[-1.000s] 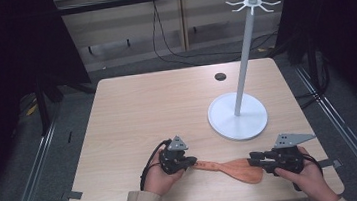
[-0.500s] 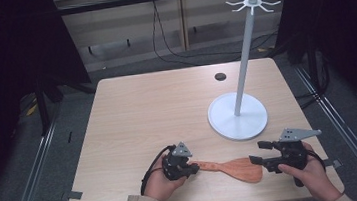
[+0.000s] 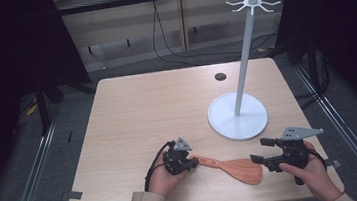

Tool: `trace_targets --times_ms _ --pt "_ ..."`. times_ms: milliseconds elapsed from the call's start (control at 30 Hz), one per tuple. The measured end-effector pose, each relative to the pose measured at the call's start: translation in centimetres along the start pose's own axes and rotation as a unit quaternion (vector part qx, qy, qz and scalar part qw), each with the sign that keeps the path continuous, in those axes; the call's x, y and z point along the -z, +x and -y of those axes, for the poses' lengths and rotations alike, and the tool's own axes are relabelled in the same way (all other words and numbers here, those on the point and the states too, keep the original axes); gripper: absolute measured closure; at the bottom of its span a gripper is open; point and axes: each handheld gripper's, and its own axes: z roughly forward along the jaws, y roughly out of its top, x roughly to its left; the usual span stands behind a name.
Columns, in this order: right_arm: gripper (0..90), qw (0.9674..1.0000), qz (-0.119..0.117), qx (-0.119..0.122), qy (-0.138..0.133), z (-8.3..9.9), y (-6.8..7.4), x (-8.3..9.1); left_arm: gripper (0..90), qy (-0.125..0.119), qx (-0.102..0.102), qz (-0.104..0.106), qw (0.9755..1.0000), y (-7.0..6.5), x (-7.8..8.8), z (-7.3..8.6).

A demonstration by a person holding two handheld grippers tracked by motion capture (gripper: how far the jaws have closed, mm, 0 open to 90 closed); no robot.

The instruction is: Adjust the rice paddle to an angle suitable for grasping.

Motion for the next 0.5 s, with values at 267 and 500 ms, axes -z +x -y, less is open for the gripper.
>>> trace_targets --times_ms 267,500 --pt "28.8 0.9997 0.02 -0.006 0.012 0.7 -0.2 0.3 90.0 -0.018 0.025 -0.04 0.9987 0.9 -0.9 -1.0" --pt "61.6 0.9979 0.046 0.012 0.045 1.5 -0.5 -0.3 89.2 -0.038 0.034 -0.049 0.9975 1.1 -1.7 -1.4"
